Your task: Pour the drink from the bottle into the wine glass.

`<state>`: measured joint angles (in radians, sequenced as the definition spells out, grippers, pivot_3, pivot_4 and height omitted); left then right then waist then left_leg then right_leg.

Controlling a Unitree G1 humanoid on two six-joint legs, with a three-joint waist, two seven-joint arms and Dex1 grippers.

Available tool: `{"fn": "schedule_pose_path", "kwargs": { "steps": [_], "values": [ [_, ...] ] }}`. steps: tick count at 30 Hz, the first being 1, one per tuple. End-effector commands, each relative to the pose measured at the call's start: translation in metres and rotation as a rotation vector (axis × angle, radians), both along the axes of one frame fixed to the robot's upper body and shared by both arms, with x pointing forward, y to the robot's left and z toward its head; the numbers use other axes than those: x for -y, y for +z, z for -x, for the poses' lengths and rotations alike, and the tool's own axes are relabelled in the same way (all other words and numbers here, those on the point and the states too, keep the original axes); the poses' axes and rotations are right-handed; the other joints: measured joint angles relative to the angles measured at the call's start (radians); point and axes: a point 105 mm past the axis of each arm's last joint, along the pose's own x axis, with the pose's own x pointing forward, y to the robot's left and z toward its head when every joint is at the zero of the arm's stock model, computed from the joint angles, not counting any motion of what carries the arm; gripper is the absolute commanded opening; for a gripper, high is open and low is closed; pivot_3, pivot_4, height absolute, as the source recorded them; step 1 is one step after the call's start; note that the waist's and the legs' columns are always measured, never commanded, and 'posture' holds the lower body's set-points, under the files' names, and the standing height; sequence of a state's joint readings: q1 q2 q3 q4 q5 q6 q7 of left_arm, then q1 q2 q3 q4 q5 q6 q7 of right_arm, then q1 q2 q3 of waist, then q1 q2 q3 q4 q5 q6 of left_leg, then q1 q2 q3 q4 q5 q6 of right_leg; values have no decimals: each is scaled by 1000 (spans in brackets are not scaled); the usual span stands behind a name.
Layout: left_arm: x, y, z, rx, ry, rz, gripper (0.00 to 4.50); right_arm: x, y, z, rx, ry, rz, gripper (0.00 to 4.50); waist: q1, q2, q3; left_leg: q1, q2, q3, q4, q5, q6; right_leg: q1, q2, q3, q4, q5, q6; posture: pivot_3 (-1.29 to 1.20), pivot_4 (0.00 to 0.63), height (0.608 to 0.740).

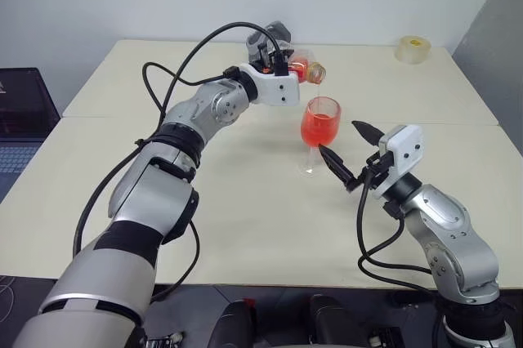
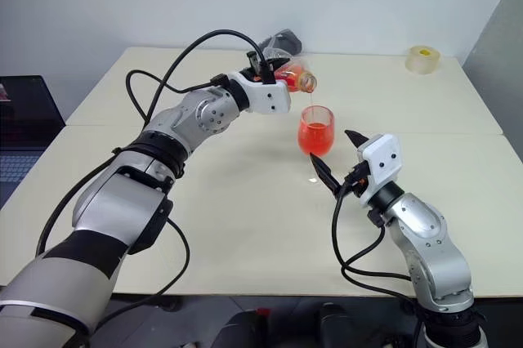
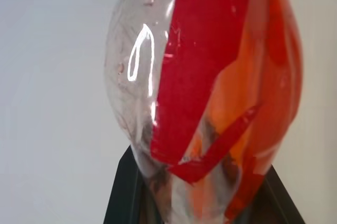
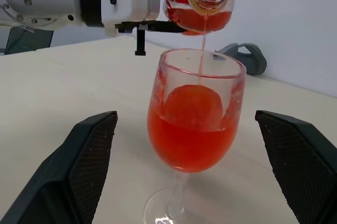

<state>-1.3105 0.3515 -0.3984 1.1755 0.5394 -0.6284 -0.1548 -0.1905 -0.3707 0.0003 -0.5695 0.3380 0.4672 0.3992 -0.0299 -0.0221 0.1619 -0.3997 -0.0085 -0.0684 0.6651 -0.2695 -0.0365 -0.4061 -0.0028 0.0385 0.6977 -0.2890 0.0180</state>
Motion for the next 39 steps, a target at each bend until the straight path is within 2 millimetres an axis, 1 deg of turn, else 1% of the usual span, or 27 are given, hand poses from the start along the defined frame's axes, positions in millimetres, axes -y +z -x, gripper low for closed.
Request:
{"fn": "schedule_pose_path", "kwargs": {
  "steps": [1, 2, 4, 6, 7, 8, 12, 15, 18, 20, 23, 25, 28, 30, 32, 33, 35, 39],
  "values": [
    [4, 19, 4, -115, -64, 186, 763, -3, 12, 7, 35, 51, -4, 4500, 0, 0, 0, 0, 0, 0, 0, 0, 0, 0, 0, 0, 0, 0, 0, 0, 150, 740],
    [3, 19, 4, -153, -75, 225, 763, -3, 11, 8, 31, 59, 3, 4500, 0, 0, 0, 0, 0, 0, 0, 0, 0, 0, 0, 0, 0, 0, 0, 0, 150, 740],
    [-6, 20, 1, -266, -76, 374, 763, -5, 7, 13, 6, 109, 31, 4500, -2, 0, 0, 0, 0, 0, 1, 0, 0, 0, 0, 0, 0, 0, 0, 0, 150, 740],
    [-24, 17, -3, -355, -44, 508, 757, -10, 3, 22, -35, 194, 61, 4500, -3, 0, 0, 0, 0, 0, 1, 0, 0, 0, 0, 0, 0, 0, 0, 0, 150, 740],
    [-30, 16, -4, -375, -30, 539, 755, -12, 1, 25, -49, 219, 70, 4500, -5, 0, 0, 0, 0, 0, 1, 0, 1, 0, 0, 0, 0, 0, 0, 0, 150, 740],
    [-43, 11, -6, -401, -1, 595, 755, -15, -1, 30, -63, 259, 92, 4500, -9, 0, 0, 0, 1, 0, 1, -1, 1, 0, 0, 0, 0, 0, 0, 0, 150, 740],
    [-92, -12, -9, -481, 135, 811, 749, -25, -8, 42, -95, 372, 159, 4500, -17, 1, 0, 1, 1, -1, 0, -1, 3, 0, 1, 0, 1, 0, 0, 0, 150, 740],
    [-129, -39, -8, -523, 269, 930, 748, -29, -9, 40, -84, 380, 169, 4500, -17, 1, 0, 1, 2, -2, 1, -1, 3, 0, 0, 1, 1, 0, 0, 0, 150, 740],
    [-156, -67, -5, -577, 384, 1033, 748, -34, -6, 33, -66, 370, 163, 4500, -10, 0, 0, -1, 1, -4, 2, -1, 2, 0, 0, 1, 1, 0, 0, 0, 150, 740],
    [-164, -79, -2, -589, 427, 1044, 748, -37, -6, 30, -60, 373, 164, 4500, -3, 0, 0, -1, 1, -4, 3, -1, 2, 0, 0, 0, 1, 0, 0, 0, 150, 740],
    [-169, -92, 1, -612, 463, 1063, 748, -41, -6, 29, -53, 390, 169, 4500, 7, 0, -1, -2, 0, -5, 5, -1, 1, 0, -1, 0, 0, 0, 0, 0, 150, 740],
    [-171, -100, 1, -630, 482, 1083, 748, -45, -6, 30, -51, 413, 172, 4500, 10, 0, -1, -3, 0, -5, 7, -1, 1, 1, -2, -1, 1, 0, 0, 0, 150, 740],
    [-172, -106, 1, -641, 495, 1083, 748, -48, -5, 29, -48, 429, 174, 4500, 9, 0, -1, -3, 0, -5, 7, -1, 2, 1, -2, 0, 1, 0, 0, 0, 150, 740],
    [-170, -113, 2, -650, 495, 1082, 747, -51, -2, 25, -44, 439, 177, 4500, 5, 0, -1, -3, 0, -5, 7, -1, 2, 1, -1, -1, 1, 0, 0, 0, 150, 740],
    [-170, -117, 3, -661, 482, 1109, 1462, -52, 0, 23, -42, 443, 178, 4500, 4, 0, -1, -2, 0, -5, 7, -1, 2, 1, -1, -1, 1, 0, 0, 0, 150, 740],
    [-170, -117, 4, -658, 478, 1106, 1651, -52, 1, 22, -42, 443, 178, 4500, 4, 0, -1, -2, 0, -5, 7, -2, 3, 1, -1, -1, 1, 0, 0, 0, 150, 740],
    [-170, -118, 6, -656, 471, 1115, 2383, -52, 1, 22, -42, 442, 180, 4500, 4, 0, -1, -2, 0, -5, 7, -2, 3, 1, -1, -1, 1, 0, 0, 0, 150, 740],
    [-172, -119, 10, -650, 459, 1128, 3635, -51, 2, 22, -40, 434, 184, 4500, 3, 0, -1, -2, 0, -5, 7, -2, 3, 1, -2, 0, 1, 0, 0, 0, 150, 740]
  ]
}}
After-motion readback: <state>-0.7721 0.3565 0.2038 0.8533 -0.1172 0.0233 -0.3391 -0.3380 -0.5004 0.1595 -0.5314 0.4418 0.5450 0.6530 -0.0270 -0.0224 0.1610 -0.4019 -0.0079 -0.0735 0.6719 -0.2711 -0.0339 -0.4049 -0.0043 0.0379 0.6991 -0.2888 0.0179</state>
